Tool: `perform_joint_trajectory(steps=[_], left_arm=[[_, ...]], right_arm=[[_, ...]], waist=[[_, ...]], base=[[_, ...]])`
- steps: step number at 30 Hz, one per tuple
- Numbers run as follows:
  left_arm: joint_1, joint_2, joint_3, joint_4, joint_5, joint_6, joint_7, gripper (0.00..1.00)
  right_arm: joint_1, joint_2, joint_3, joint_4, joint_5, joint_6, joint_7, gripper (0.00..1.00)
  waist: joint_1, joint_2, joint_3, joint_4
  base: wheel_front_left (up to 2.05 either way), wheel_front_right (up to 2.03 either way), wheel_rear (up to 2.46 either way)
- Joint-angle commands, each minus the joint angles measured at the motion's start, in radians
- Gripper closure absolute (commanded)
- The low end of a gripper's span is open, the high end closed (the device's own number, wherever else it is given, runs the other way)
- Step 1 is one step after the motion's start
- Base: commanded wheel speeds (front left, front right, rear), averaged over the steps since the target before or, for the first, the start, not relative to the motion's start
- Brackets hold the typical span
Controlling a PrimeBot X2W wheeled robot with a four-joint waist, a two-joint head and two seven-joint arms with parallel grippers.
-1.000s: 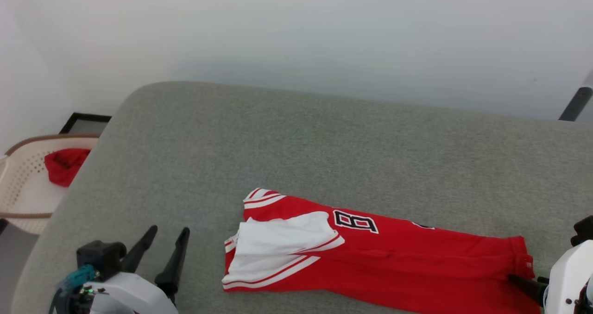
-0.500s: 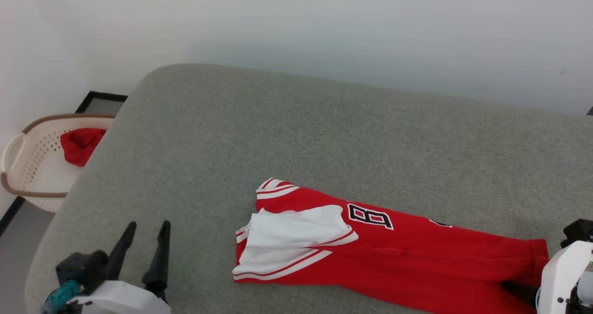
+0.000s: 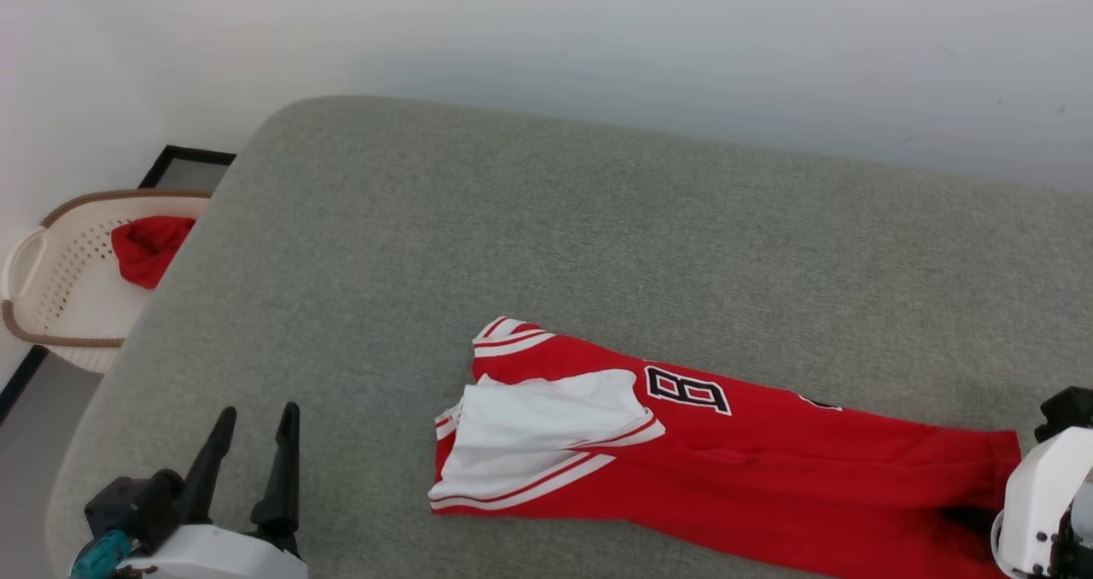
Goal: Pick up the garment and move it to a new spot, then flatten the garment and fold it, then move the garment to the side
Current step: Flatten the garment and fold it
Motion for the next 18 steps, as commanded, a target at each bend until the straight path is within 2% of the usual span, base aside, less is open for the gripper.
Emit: perform_joint_trajectory(steps=[1,18], left_arm=[[0.009,-0.006,0.009,-0.001,0.014,-0.006,0.0,0.0],[0.039,-0.049,0.071,-0.017,0.078,-0.041,0.0,0.0]], right_arm=[[-0.015,-0.008,0.0,0.019,0.004,-0.003,-0.017,1.0],[-0.063,-0.145,-0.033,0.127,0.004,-0.002,-0.063,1.0]], waist=[[0.0,0.0,0.003,-0.006],[0.0,0.0,-0.006,-0.093]], base=[[0.0,0.0,0.0],[0.0,0.0,0.0]])
